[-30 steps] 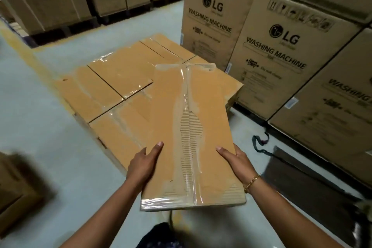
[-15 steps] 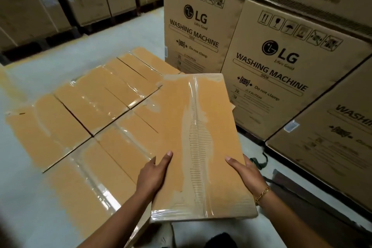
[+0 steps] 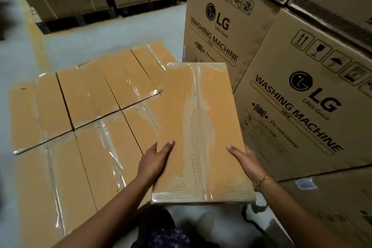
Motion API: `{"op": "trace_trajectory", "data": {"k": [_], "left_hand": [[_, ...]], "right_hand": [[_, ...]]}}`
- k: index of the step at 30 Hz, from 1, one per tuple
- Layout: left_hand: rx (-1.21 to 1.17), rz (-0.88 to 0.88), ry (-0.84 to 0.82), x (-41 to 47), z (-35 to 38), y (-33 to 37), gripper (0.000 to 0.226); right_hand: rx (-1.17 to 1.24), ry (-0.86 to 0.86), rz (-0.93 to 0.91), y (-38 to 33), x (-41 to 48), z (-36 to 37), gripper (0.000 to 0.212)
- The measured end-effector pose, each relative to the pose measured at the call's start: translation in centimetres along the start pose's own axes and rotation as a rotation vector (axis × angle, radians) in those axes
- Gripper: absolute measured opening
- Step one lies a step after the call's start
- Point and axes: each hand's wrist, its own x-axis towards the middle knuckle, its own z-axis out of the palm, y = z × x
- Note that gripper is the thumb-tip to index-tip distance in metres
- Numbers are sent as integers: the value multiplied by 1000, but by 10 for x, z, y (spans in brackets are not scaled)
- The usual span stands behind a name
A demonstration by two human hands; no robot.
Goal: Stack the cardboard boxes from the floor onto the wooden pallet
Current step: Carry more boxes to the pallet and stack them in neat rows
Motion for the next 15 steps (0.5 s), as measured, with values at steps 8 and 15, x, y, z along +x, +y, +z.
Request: {"op": "trace_trajectory", "data": {"k": [8, 15], "left_hand": [[-149, -82, 151, 42, 47, 57, 96], [-225, -119, 201, 101, 60, 83, 94]], "right_hand": [[-63, -163, 16, -53, 130, -30, 23], [-117, -249, 7, -80, 220, -19, 28]]}}
